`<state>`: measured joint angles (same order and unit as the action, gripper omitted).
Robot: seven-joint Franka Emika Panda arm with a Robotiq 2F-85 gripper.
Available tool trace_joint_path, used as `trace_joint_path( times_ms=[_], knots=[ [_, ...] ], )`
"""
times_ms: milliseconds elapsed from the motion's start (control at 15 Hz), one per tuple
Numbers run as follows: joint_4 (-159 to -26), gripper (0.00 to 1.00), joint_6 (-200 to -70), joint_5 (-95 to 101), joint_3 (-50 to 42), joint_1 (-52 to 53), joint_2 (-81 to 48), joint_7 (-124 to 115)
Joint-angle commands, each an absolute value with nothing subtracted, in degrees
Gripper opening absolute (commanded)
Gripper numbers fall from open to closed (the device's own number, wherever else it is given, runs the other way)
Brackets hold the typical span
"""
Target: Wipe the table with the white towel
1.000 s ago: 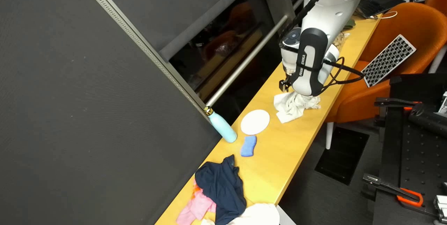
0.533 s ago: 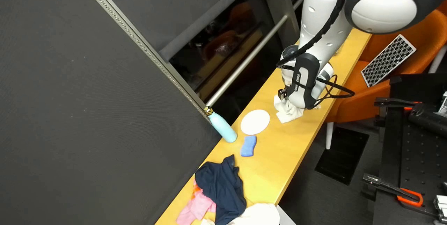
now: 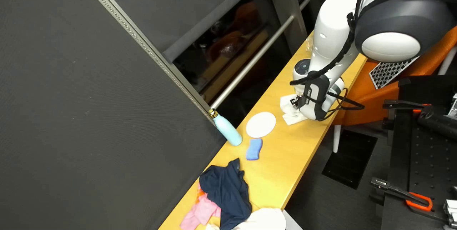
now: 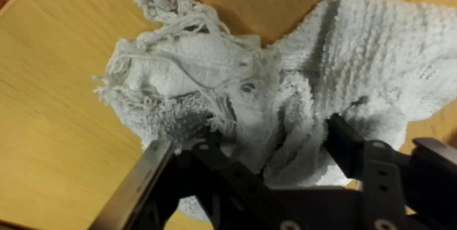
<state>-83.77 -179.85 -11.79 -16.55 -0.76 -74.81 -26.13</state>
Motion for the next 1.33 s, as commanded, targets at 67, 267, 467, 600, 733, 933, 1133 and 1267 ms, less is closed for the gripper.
trace_joint_path(
  times_ms=[67, 267, 467, 600, 733, 933, 1133, 1267],
  knots=[
    [-79.14, 0.35, -180.60, -14.21, -16.09, -1.16, -78.38, -24.99],
    [-78.72, 0.14, -180.60, -14.66, -13.43, -2.19, -78.31, -24.31],
    [-80.36, 0.00, -181.87, -14.26, -6.47, -5.54, -76.87, -21.96],
    [-81.58, 0.02, -183.22, -13.67, -0.10, -9.48, -75.81, -19.29],
    [-82.32, 0.03, -183.08, -13.29, 6.42, -13.99, -75.61, -16.70],
    [-85.24, 0.03, -179.32, -12.64, 14.44, -20.04, -73.82, -12.51],
    [-87.49, 0.03, -171.95, -13.67, 15.48, -20.31, -71.10, -10.96],
    [-85.30, 0.03, -163.94, -14.33, 13.06, -17.25, -69.84, -12.06]
  ],
)
